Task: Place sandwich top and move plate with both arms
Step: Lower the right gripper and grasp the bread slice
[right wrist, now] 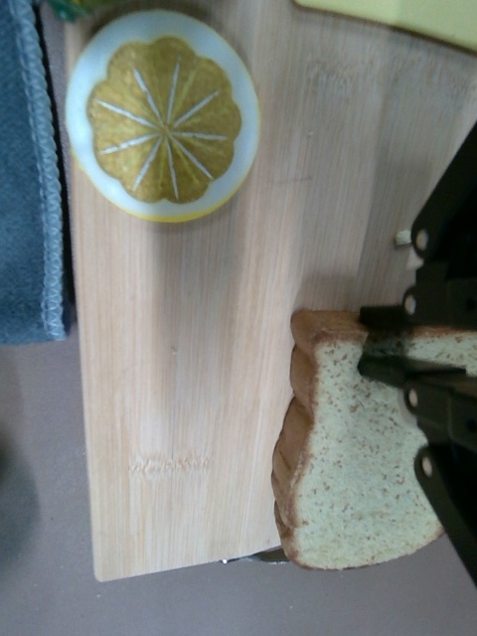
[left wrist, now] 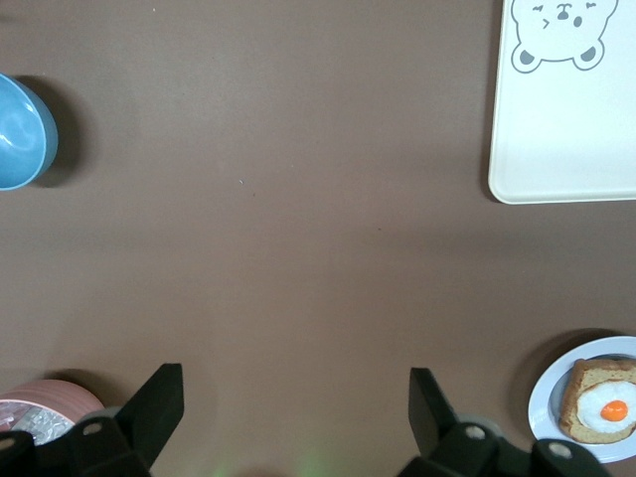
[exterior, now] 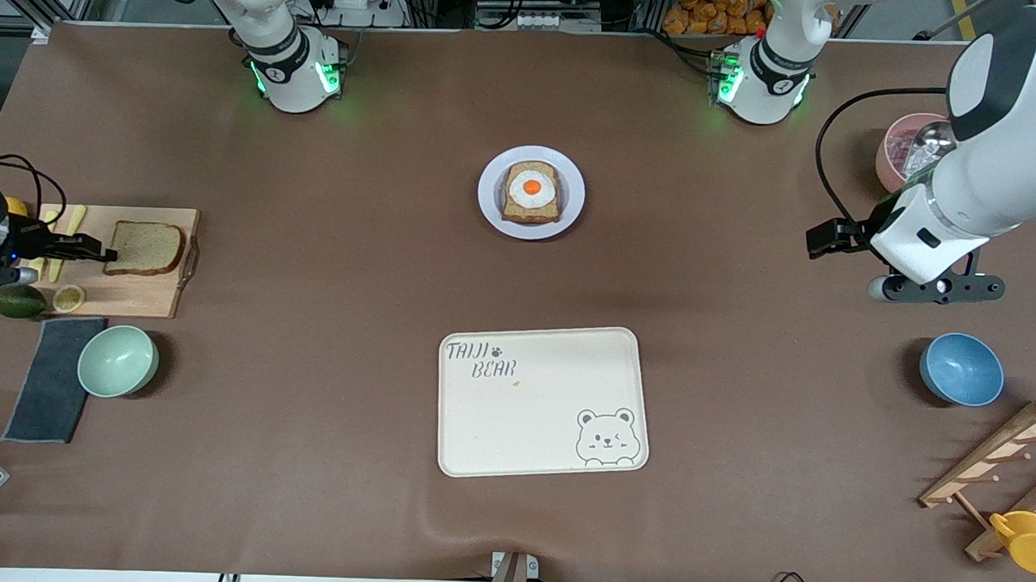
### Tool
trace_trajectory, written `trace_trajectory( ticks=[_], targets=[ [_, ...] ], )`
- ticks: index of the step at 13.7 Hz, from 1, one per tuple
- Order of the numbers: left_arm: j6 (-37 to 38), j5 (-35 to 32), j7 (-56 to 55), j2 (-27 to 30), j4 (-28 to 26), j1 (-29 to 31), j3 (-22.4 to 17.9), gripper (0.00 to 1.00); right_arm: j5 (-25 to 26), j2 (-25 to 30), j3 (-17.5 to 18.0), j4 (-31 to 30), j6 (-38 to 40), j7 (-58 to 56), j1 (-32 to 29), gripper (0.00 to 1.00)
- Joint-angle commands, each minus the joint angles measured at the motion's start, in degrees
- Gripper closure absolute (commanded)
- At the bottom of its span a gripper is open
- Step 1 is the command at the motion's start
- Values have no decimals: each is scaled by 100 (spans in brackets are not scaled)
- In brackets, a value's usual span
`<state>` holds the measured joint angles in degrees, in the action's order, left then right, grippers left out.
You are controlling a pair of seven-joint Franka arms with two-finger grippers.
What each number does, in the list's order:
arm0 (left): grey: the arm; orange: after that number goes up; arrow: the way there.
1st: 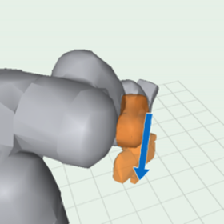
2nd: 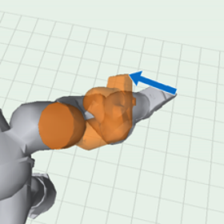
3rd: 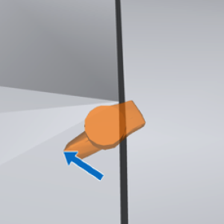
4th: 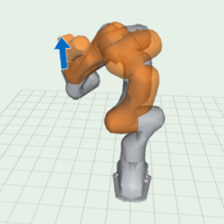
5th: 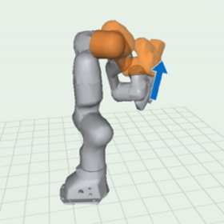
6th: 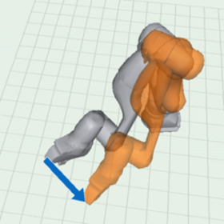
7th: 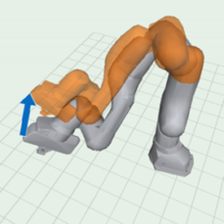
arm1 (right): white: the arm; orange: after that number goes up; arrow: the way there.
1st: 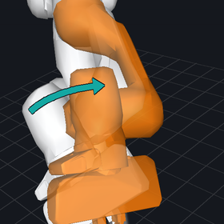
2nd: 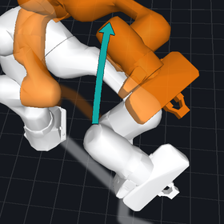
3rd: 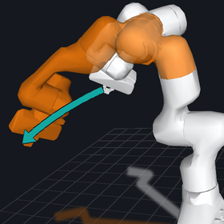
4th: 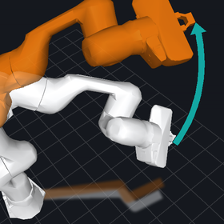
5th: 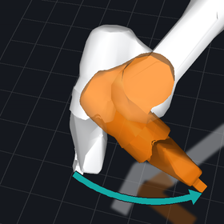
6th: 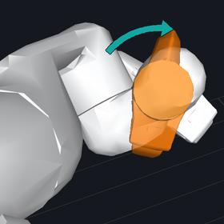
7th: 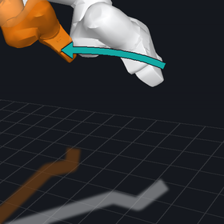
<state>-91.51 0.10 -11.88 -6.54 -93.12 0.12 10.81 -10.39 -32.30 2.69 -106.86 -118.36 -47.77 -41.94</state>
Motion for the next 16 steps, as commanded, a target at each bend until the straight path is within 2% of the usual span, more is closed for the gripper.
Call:
trace_trajectory(
  ticks=[1, 5, 10, 14, 16],
  targets=[
    [2, 104, -78, 47, -5, 32, 27, 0, -148, -22, 118, -37, -20, -136, -192, 100],
    [2, 104, -78, 38, -5, 32, 27, 0, -174, 4, 118, 7, 49, -110, -139, 100],
    [2, 104, -78, 38, -5, 32, 27, 0, -192, 65, 145, 578, 1041, -4, 28, 100],
    [2, 104, -78, 38, -5, 32, 27, 0, -200, 364, 162, 623, 1271, 188, 221, 100],
    [2, 104, -78, 38, -5, 32, 27, 0, -340, 417, 319, 666, 1508, 365, 230, 100]
  ],
)
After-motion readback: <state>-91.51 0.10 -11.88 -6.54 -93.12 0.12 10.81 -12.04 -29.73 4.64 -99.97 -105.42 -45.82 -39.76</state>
